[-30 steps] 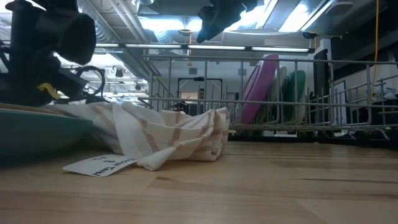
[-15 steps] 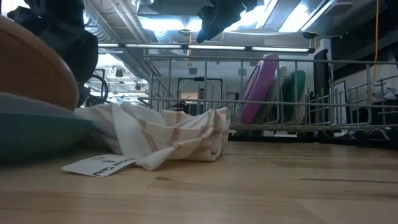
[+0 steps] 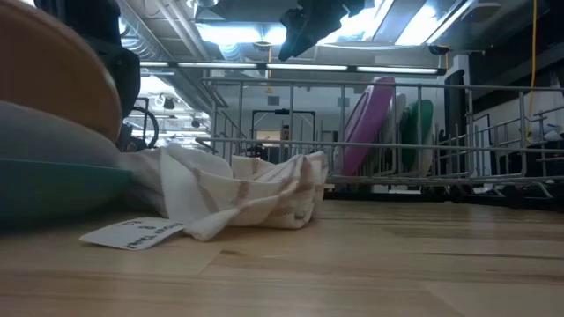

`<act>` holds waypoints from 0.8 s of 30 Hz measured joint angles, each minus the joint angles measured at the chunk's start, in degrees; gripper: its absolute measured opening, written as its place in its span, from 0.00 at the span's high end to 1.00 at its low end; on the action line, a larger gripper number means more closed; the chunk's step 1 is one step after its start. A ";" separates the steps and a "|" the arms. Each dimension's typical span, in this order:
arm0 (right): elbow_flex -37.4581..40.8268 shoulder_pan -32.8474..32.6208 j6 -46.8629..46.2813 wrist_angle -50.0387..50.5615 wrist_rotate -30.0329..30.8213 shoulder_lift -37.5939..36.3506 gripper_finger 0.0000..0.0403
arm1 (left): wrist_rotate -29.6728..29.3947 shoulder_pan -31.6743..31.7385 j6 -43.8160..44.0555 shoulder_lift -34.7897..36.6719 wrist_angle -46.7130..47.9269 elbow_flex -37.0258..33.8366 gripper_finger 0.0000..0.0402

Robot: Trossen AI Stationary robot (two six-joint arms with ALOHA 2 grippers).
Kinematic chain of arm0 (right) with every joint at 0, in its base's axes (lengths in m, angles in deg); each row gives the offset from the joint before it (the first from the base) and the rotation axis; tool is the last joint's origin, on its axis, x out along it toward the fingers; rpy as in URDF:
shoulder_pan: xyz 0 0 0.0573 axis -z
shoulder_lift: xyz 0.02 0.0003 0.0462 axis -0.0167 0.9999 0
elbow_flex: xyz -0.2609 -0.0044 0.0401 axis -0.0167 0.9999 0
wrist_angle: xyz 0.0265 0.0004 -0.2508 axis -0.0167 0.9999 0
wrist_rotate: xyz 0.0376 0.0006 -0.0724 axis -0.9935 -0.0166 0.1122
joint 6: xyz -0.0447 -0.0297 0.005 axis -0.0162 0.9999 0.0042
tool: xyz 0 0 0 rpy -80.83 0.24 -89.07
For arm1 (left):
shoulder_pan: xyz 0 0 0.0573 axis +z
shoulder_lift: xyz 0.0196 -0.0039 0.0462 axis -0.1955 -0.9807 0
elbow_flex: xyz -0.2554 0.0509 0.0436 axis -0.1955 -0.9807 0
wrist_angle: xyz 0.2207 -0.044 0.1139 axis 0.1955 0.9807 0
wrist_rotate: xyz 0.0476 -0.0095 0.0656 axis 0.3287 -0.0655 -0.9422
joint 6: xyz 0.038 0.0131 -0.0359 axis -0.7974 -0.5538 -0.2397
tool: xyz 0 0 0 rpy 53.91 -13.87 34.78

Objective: Sort dishes
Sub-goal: Put the orange patterned plate into the dish rack

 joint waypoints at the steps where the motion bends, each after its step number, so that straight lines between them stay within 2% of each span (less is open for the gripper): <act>1: 0.00 -0.02 0.00 0.00 -0.01 0.00 0.45 | -0.69 0.00 0.01 0.00 0.13 0.00 0.91; 5: 0.00 -0.01 0.00 -0.02 0.00 0.00 0.45 | -1.38 -0.75 -0.02 -0.02 0.76 0.55 0.96; 24: 0.00 0.01 0.00 -0.83 -0.02 0.07 0.45 | -1.51 -5.74 7.95 -0.13 12.75 8.81 1.00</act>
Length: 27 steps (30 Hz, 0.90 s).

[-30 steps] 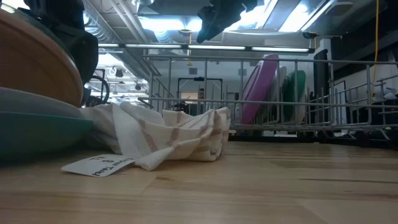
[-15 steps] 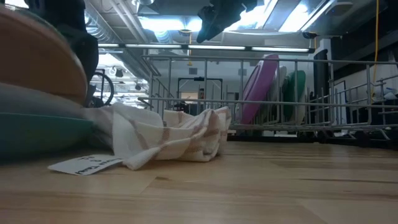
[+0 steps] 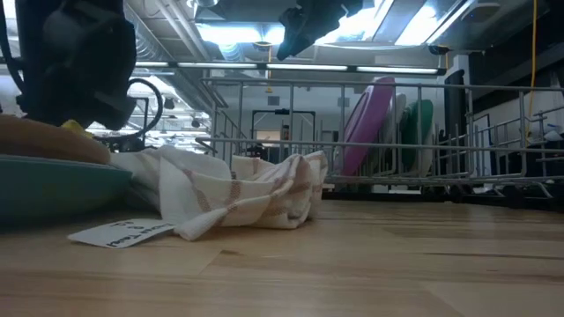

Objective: Sort dishes
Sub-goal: Put the orange patterned plate into the dish rack

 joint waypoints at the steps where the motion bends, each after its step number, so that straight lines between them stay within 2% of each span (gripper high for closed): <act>1: 0.00 -0.01 0.00 0.00 0.00 0.05 0.45 | 0.00 -0.17 0.79 0.01 0.45 0.51 1.00; 4: 0.02 -0.02 -0.01 -0.56 -0.41 0.09 0.45 | -0.09 -0.81 2.62 0.02 1.86 2.01 1.00; 14: 0.02 -0.09 0.01 -6.86 -8.68 0.75 0.45 | -0.82 -2.78 5.22 0.61 5.90 8.11 1.00; 27: 0.02 -0.56 2.43 -14.17 -8.63 7.63 0.45 | -1.20 -6.15 6.33 5.49 7.05 12.71 1.00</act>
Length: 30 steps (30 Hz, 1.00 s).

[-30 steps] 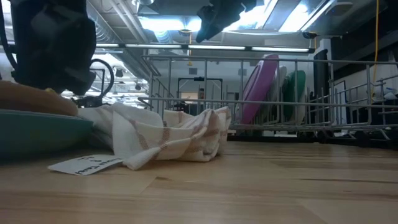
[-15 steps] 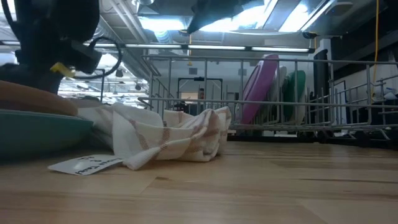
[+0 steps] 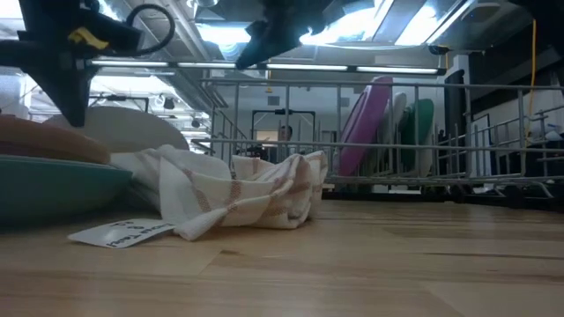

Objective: Sort dishes
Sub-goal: Put the orange patterned plate into the dish rack

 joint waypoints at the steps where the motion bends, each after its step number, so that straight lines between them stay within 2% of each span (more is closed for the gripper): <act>1: 0.00 -0.37 0.53 -1.21 0.42 0.43 0.45 | 0.00 -0.24 0.06 0.28 0.01 0.18 1.00; 8: 0.00 -3.43 4.98 -7.84 1.13 1.98 0.45 | -0.20 -0.66 -1.06 0.52 0.22 2.10 1.00; 14: 0.00 -5.86 5.07 -12.50 1.13 1.98 0.45 | -0.53 -0.66 -2.01 0.52 0.27 3.82 1.00; 30: 0.00 -7.36 1.31 -12.85 2.21 4.70 0.45 | -0.06 -2.63 -3.46 0.52 1.52 10.61 1.00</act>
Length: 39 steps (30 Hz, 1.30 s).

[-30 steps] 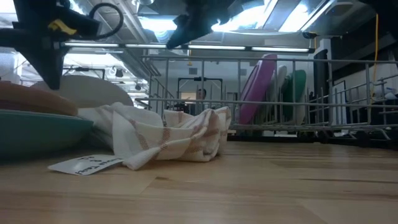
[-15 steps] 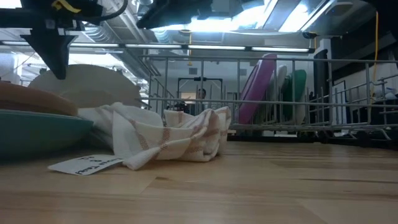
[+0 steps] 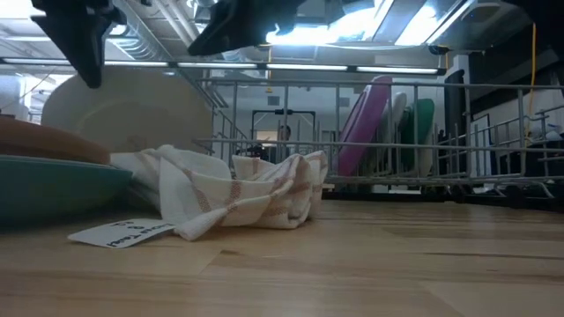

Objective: Sort dishes
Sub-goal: Put the orange patterned plate into the dish rack

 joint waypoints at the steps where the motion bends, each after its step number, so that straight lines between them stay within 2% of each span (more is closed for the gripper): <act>1: 0.00 -0.01 0.00 0.34 0.00 0.12 0.45 | 0.04 -0.27 0.25 0.00 0.47 0.48 1.00; 5: 0.02 -0.01 0.02 0.27 -0.02 1.45 0.45 | 0.62 -1.09 1.14 0.00 2.45 2.48 1.00; 17: -0.09 -0.01 -1.09 -9.15 0.46 3.28 0.45 | 5.44 -2.92 1.05 -0.02 4.60 5.95 1.00; 27: 0.00 -1.49 -1.48 -6.71 -1.95 5.36 0.45 | 6.88 -4.12 1.41 0.02 5.11 6.04 1.00; 39: 0.00 -2.64 -1.49 -7.57 -1.14 6.15 0.45 | 7.03 -5.64 1.07 0.02 4.78 8.26 1.00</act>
